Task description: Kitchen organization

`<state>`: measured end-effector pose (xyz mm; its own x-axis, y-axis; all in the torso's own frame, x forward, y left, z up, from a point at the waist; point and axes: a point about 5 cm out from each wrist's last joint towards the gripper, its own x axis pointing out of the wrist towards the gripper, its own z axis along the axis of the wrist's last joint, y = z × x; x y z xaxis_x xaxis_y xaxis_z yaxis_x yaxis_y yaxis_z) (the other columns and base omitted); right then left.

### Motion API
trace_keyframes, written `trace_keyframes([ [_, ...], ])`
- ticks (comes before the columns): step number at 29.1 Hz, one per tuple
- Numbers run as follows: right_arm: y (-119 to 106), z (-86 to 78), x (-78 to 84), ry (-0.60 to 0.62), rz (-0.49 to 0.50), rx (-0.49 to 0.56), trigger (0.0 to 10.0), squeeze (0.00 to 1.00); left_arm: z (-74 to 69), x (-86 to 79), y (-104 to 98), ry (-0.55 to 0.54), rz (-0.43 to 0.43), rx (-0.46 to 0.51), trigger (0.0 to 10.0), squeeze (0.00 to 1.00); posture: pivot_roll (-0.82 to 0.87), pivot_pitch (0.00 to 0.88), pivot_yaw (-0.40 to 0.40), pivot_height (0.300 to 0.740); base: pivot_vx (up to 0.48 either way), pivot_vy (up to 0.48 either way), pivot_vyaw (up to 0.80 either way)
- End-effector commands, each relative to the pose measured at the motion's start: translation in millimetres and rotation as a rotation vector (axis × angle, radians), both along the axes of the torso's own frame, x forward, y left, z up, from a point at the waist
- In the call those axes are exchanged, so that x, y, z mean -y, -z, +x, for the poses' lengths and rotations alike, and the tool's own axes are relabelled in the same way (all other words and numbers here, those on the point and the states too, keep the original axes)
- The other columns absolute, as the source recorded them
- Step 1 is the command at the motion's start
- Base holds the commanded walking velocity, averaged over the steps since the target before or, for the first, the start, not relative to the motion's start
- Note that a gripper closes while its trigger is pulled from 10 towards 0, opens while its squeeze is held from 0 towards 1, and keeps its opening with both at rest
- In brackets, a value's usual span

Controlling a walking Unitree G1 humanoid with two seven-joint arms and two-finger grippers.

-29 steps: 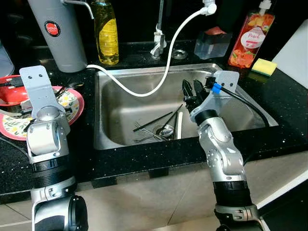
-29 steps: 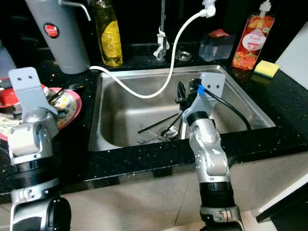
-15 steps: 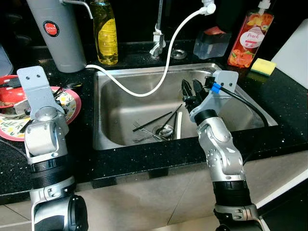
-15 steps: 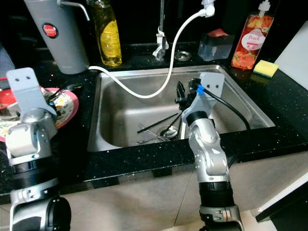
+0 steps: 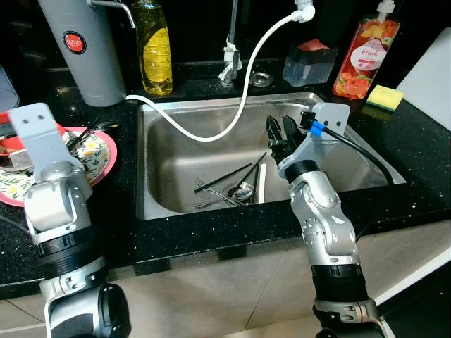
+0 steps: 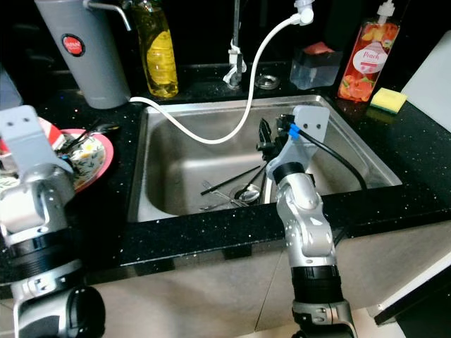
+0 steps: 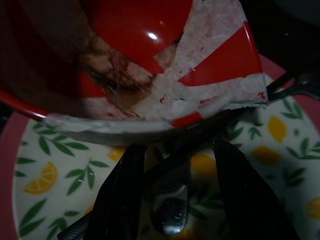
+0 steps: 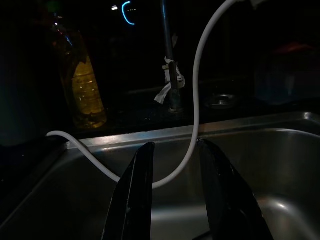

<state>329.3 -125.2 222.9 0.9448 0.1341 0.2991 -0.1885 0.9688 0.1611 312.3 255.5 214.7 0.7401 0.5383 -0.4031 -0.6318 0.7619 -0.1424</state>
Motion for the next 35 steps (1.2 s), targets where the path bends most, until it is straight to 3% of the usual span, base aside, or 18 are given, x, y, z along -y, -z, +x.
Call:
trace_keyframes([
  [1,3,1.5,0.3,0.0,0.003,-0.012,10.0,0.0,-1.5,8.6,30,0.065,-0.149,-0.11,10.0,0.0,0.09,0.0,-0.008,0.74,0.0,0.0,0.0],
  [4,3,2.2,2.4,0.006,0.005,-0.012,10.0,0.0,1.3,17.0,34,0.133,-0.223,-0.106,10.0,0.0,0.1,0.0,-0.015,0.74,0.0,0.0,0.0],
  [6,2,2.7,1.7,0.003,0.005,-0.012,10.0,0.0,4.7,23.0,29,0.188,-0.244,-0.08,6.4,0.0,0.1,0.0,-0.02,0.74,0.0,0.0,0.0],
  [7,2,2.8,0.7,-0.002,0.003,-0.011,10.0,0.0,6.0,25.1,26,0.211,-0.242,-0.07,5.8,0.0,0.1,0.0,-0.02,0.74,0.0,0.0,0.0],
  [9,2,3.1,-0.6,-0.008,0.001,-0.009,10.0,0.0,7.6,28.4,23,0.253,-0.231,-0.071,6.5,0.0,0.1,0.0,-0.02,0.74,0.0,0.0,0.0],
  [10,2,3.2,-0.6,-0.008,0.001,-0.008,10.0,0.0,8.6,29.8,22,0.281,-0.199,-0.078,7.9,0.0,0.1,0.0,-0.02,0.74,0.0,0.0,0.0],
  [12,1,4.0,1.2,0.003,0.006,-0.005,10.0,0.0,10.4,31.1,22,0.331,-0.11,-0.103,5.8,0.0,0.1,0.0,-0.02,0.74,0.0,0.0,0.0],
  [13,1,4.1,1.7,0.007,0.008,-0.005,10.0,0.0,10.7,30.4,22,0.333,-0.095,-0.11,3.4,0.0,0.09,0.0,-0.013,0.74,0.0,0.0,0.0],
  [14,1,4.0,2.0,0.009,0.009,-0.005,10.0,0.0,10.8,30.0,23,0.335,-0.091,-0.114,2.4,0.0,0.09,0.0,-0.013,0.74,0.0,0.0,0.0],
  [16,1,4.0,2.0,0.009,0.009,-0.005,10.0,0.0,10.8,30.0,23,0.335,-0.091,-0.114,2.4,0.0,0.09,0.0,-0.013,0.74,0.0,0.0,0.0],
  [17,2,2.6,2.4,0.009,0.007,-0.008,10.0,0.0,10.6,27.9,24,0.326,-0.079,-0.12,0.0,0.0,0.09,0.0,-0.007,0.74,0.0,0.0,0.0],
  [20,4,1.0,4.1,0.016,0.007,-0.015,10.0,0.0,12.0,26.0,22,0.321,-0.032,-0.119,0.0,0.0,0.09,0.0,-0.007,0.74,0.0,0.0,0.0],
  [21,4,1.0,4.3,0.018,0.007,-0.015,10.0,0.0,12.7,25.4,21,0.32,0.003,-0.118,1.6,0.0,0.09,0.0,-0.007,0.74,0.0,0.0,0.0],
  [22,4,1.0,4.3,0.018,0.007,-0.015,10.0,0.0,12.7,25.4,21,0.32,0.003,-0.118,1.6,0.0,0.09,0.0,-0.007,0.74,0.0,0.0,0.0],
  [23,4,1.4,4.1,0.017,0.008,-0.013,10.0,0.0,14.9,25.5,17,0.33,0.06,-0.11,5.3,0.0,0.09,0.0,-0.007,0.74,0.0,0.0,0.0],
  [26,3,1.8,3.9,0.017,0.008,-0.011,10.0,0.0,17.1,25.8,13,0.341,0.105,-0.099,4.5,0.0,0.09,0.0,-0.007,0.74,0.0,0.0,0.0],
  [27,3,2.2,3.7,0.017,0.008,-0.009,10.0,0.0,18.2,27.9,11,0.353,0.12,-0.09,0.0,0.0,0.09,0.0,-0.007,0.74,0.0,0.0,0.0],
  [35,3,2.1,4.7,0.023,0.01,-0.01,10.0,0.0,22.3,42.0,-3,0.433,0.169,0.003,0.0,0.0,0.08,0.0,-0.005,0.74,0.0,0.0,0.0],
])
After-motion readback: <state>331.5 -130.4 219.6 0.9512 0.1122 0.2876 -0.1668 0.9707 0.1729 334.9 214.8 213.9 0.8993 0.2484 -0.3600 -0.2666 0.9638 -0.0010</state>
